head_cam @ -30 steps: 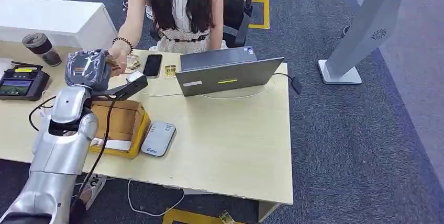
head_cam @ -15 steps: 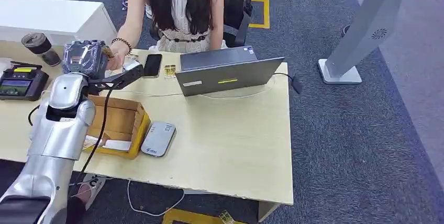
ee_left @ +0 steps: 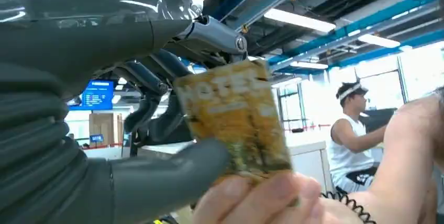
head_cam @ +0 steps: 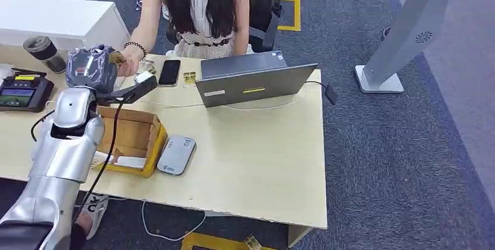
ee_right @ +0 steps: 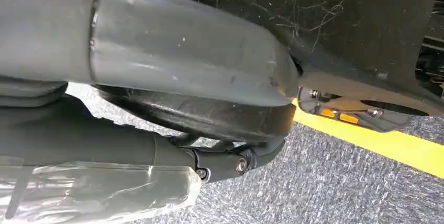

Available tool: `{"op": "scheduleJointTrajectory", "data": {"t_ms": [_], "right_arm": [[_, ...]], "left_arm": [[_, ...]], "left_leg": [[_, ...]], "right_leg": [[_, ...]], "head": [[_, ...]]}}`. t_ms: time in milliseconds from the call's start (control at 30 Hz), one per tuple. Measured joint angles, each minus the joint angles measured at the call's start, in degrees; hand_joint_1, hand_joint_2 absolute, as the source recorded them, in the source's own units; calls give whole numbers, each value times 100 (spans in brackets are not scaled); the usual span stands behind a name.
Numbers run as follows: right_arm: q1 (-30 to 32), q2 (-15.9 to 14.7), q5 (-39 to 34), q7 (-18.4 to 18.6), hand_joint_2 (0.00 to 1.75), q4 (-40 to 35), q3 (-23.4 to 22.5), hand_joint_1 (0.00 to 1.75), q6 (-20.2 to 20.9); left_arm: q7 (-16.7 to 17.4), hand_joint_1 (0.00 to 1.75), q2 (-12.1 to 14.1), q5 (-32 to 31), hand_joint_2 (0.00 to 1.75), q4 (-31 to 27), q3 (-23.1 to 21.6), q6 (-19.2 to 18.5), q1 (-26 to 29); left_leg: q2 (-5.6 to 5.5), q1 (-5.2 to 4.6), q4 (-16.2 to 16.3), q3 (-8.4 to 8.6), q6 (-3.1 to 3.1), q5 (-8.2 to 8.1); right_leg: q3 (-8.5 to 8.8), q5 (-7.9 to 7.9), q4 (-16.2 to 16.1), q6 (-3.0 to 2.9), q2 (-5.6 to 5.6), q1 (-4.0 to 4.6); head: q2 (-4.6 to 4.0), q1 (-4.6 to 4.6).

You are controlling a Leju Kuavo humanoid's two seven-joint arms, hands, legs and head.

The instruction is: Pass the card to the sensor for recognition and then transmit it.

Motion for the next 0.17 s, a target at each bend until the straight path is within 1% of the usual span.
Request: {"op": "scheduleJointTrajectory", "data": {"t_ms": [67, 133, 167], "right_arm": [[1, 0, -28, -44, 0, 0, 9, 0, 0], [2, 2, -31, -114, 0, 0, 26, 0, 0], [3, 2, -31, -131, 0, 0, 31, 0, 0]], "left_arm": [[-9, 0, 59, 86, 175, 2, 4, 301, 149], [-131, 0, 153, 311, 175, -53, 70, 731, 394], [-201, 0, 208, 396, 175, -147, 134, 825, 556]], "left_leg": [[0, 0, 0, -3, 0, 0], [5, 0, -1, -1, -1, -1], [7, 0, -1, 2, -2, -2]], "right_leg": [[1, 0, 1, 0, 0, -1], [0, 0, 2, -1, 4, 0], [-1, -1, 2, -1, 6, 0]], "head": [[0, 0], [0, 0], [0, 0]]}}
